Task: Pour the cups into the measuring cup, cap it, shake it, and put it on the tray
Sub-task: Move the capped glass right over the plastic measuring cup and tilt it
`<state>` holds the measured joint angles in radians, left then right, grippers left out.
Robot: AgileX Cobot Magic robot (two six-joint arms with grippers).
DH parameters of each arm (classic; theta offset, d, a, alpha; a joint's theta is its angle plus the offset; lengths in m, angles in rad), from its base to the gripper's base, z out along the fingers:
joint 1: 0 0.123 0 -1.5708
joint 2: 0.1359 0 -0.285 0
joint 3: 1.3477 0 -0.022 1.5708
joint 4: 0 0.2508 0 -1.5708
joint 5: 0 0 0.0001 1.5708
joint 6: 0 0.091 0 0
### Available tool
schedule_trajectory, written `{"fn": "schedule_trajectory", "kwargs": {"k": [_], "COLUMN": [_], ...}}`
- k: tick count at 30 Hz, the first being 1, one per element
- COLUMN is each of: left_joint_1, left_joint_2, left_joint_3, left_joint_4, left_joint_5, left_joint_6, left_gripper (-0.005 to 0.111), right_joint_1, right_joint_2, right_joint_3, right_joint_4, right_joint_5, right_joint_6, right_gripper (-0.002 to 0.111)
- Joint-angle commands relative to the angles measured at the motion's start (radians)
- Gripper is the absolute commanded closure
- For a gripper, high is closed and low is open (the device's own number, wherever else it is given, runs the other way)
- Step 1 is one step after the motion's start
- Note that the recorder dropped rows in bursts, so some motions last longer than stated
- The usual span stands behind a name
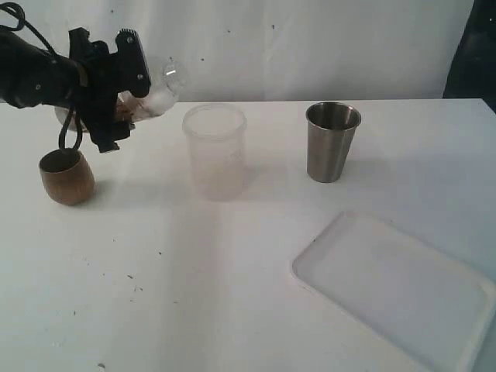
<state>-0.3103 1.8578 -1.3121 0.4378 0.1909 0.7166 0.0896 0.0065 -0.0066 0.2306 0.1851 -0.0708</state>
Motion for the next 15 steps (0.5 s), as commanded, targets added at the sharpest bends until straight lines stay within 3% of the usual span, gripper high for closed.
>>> {"fn": "schedule_trajectory", "kwargs": {"k": [1, 6, 15], "left_joint_1": [-0.003, -0.003, -0.003], "left_joint_2": [0.014, 0.037, 0.058], "left_joint_3": [-0.036, -0.073, -0.124], "left_joint_4": [0.049, 0.052, 0.223], "left_joint_5": [-0.062, -0.066, -0.066], "left_joint_6": [-0.006, -0.008, -0.006], "left_gripper": [0.107, 0.107, 0.107], "right_joint_1": [0.002, 0.002, 0.002], "right_joint_2": [-0.007, -0.007, -0.007], "right_joint_3": [0.007, 0.007, 0.007], "right_joint_4": [-0.003, -0.003, -0.003], "right_joint_5": [-0.007, -0.007, -0.007], "right_joint_6": [0.004, 0.004, 0.004], "right_gripper": [0.108, 0.108, 0.108]}}
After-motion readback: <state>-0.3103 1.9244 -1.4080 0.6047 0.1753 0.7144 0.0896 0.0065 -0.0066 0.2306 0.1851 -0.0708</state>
